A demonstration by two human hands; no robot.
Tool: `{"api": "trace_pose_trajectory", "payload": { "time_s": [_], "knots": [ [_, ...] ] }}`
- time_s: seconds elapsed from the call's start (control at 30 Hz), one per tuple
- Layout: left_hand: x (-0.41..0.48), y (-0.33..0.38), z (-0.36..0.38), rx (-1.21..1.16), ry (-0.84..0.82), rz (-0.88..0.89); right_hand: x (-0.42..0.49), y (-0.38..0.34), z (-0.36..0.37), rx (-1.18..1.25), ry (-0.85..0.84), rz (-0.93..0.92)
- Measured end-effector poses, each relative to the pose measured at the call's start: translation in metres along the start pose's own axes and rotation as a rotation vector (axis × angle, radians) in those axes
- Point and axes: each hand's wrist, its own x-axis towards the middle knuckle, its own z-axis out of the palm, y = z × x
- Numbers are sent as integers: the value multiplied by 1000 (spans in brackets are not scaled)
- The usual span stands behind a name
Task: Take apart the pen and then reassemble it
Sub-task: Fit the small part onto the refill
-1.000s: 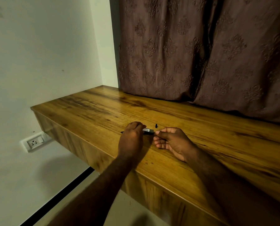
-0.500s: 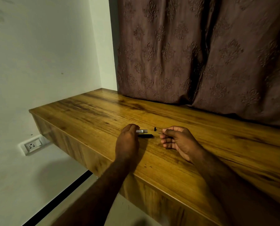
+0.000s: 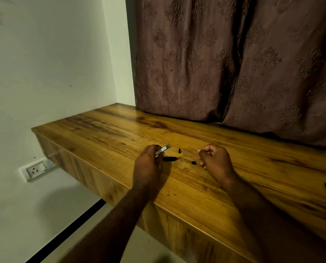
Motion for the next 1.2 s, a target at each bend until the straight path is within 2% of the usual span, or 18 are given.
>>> {"api": "trace_pose_trajectory", "payload": {
  "time_s": [0.07, 0.37, 0.5, 0.7, 1.0, 1.2],
  "knots": [
    [-1, 2, 0, -18, -10, 6, 1, 3, 0, -180, 60, -78],
    [1, 0, 1, 10, -22, 26, 4, -1, 21, -501, 167, -155],
    [2, -1, 2, 9, -13, 23, 8, -6, 34, -663, 134, -152],
    [1, -2, 4, 17, -19, 15, 10, -7, 45, -866, 73, -245],
    [1, -3, 4, 45, -43, 20, 11, -2, 48, -952, 25, -192],
    [0, -1, 3, 69, -59, 21, 10, -2, 48, -883, 13, -162]
  ]
}}
